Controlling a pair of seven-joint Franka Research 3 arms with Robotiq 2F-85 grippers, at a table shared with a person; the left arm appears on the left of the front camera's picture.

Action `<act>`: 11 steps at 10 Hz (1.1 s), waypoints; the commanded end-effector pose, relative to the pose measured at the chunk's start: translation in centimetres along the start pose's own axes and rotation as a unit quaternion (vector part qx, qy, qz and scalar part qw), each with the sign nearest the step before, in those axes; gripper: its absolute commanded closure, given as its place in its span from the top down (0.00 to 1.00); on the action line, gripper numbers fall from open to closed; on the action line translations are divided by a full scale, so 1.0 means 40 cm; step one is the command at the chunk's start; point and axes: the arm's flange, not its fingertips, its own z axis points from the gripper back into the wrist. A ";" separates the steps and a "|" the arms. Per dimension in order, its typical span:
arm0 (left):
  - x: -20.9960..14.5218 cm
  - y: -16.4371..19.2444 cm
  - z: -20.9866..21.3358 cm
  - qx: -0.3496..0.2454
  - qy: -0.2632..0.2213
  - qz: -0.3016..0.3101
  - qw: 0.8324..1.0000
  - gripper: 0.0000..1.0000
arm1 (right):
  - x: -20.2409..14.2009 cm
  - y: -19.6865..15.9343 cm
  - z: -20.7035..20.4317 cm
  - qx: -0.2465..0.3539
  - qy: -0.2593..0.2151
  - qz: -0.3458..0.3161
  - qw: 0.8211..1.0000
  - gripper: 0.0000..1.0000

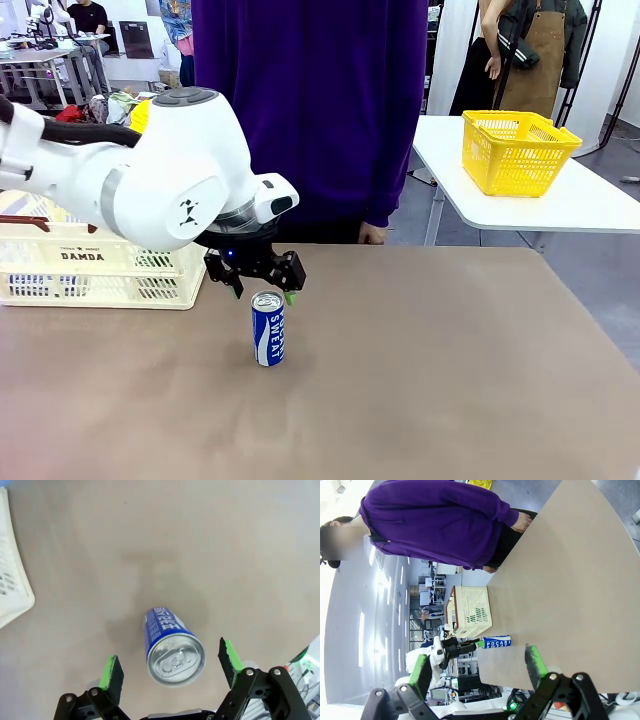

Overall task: Place the drinks into the Shopping basket.
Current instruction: Pick up one drink and place it into the Shopping basket.

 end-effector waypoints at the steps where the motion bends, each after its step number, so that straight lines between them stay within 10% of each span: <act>1: 0.026 -0.008 -0.031 0.011 0.010 0.017 1.000 1.00 | 0.007 0.003 0.000 0.014 -0.004 0.013 1.000 1.00; 11: 0.004 -0.014 -0.095 0.033 0.059 -0.016 0.998 1.00 | 0.007 0.003 0.000 0.014 -0.004 0.013 1.000 1.00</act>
